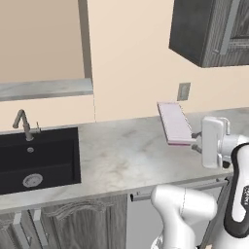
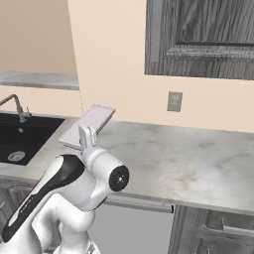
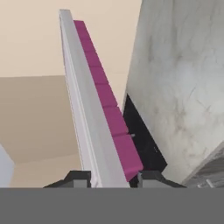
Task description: The ice cube tray has been filled with water. Take the tray and place it in the freezer to make ice. Close the freezer door after placing the tray.
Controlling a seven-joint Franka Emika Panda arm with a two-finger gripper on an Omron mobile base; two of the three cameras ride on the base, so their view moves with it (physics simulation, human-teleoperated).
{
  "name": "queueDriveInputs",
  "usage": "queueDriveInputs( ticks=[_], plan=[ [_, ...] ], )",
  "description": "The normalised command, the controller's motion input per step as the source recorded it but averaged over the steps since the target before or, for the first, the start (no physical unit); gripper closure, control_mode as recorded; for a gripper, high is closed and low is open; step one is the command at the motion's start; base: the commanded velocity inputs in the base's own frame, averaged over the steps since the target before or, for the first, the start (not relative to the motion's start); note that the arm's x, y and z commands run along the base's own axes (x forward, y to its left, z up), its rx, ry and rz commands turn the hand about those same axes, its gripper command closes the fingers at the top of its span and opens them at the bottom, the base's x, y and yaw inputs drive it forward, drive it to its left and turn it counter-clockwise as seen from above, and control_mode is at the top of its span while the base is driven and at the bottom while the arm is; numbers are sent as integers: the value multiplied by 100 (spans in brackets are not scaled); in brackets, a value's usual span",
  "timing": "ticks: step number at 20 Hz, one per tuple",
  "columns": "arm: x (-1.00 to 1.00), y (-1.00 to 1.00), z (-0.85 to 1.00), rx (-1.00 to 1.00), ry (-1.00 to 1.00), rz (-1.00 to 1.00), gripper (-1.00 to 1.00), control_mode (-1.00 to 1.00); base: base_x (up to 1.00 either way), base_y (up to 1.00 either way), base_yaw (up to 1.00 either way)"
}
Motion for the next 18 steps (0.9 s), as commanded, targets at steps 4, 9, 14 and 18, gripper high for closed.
queueDriveInputs(
  ticks=[4,9,14,18],
  plan=[
    [-42,-12,0,0,4,-4,100,-100,0,0,0],
    [-35,-10,0,0,0,-1,100,100,-38,-4,-1],
    [0,0,0,0,0,0,100,100,-100,-4,-4],
    [0,0,0,0,0,0,100,100,-100,0,-12]
  ],
)
